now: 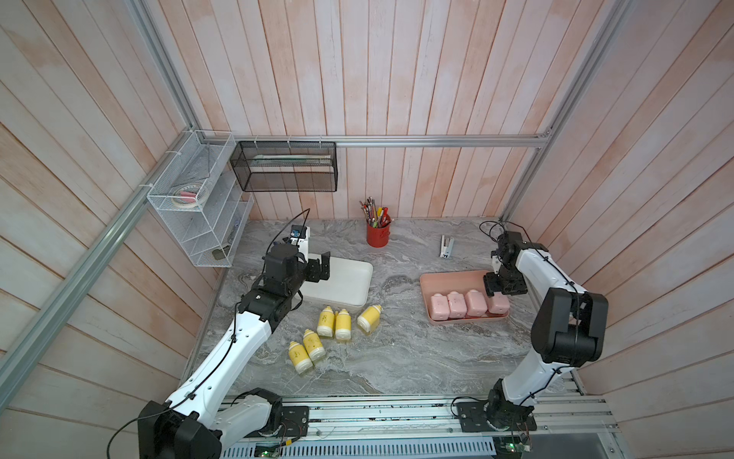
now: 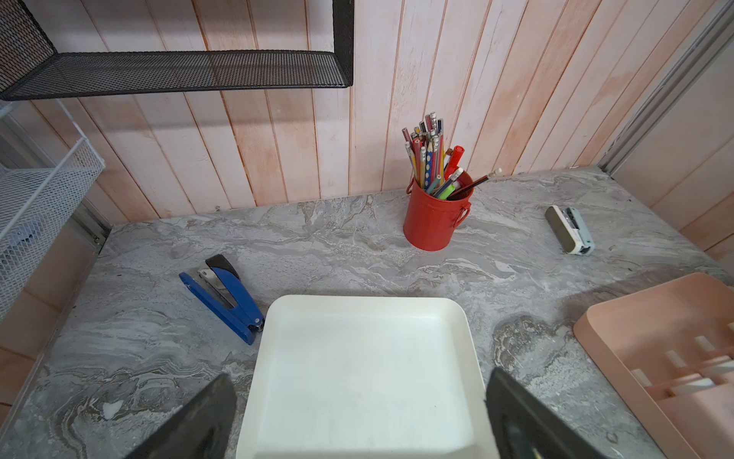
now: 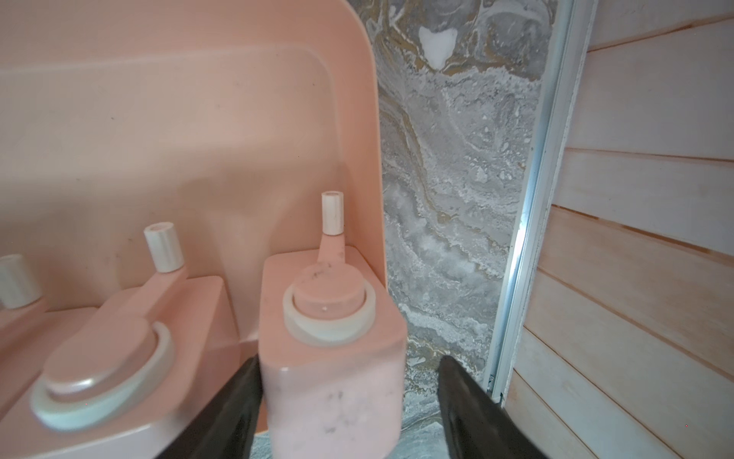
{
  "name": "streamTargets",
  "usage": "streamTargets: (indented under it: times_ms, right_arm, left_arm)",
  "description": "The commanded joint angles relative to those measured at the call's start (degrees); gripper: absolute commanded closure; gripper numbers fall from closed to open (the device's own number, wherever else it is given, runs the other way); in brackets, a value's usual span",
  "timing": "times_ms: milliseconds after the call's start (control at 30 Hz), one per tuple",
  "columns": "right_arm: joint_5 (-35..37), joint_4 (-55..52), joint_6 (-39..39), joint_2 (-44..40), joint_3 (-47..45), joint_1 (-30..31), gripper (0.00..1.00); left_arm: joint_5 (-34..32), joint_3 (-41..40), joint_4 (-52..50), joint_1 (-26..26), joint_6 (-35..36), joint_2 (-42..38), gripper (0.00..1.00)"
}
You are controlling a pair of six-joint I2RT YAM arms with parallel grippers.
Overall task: Place the pencil sharpeners by color into the storage box
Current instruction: Place the pencil sharpener in the storage box.
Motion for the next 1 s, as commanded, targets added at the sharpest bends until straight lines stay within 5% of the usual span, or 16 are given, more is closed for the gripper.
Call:
streamTargets:
  times_ms: [0, 967]
  right_arm:
    - [0.03, -1.72, 0.18, -0.78, 1.67, 0.88, 0.29]
    - [-0.13, 0.81, 5.3, -9.32, 2.71, 5.4, 0.3]
  left_arm:
    - [0.41, 1.05, 0.18, -0.26, 0.12, 0.23, 0.0]
    - [1.1, 1.46, -0.28, -0.3, 0.11, 1.5, 0.0]
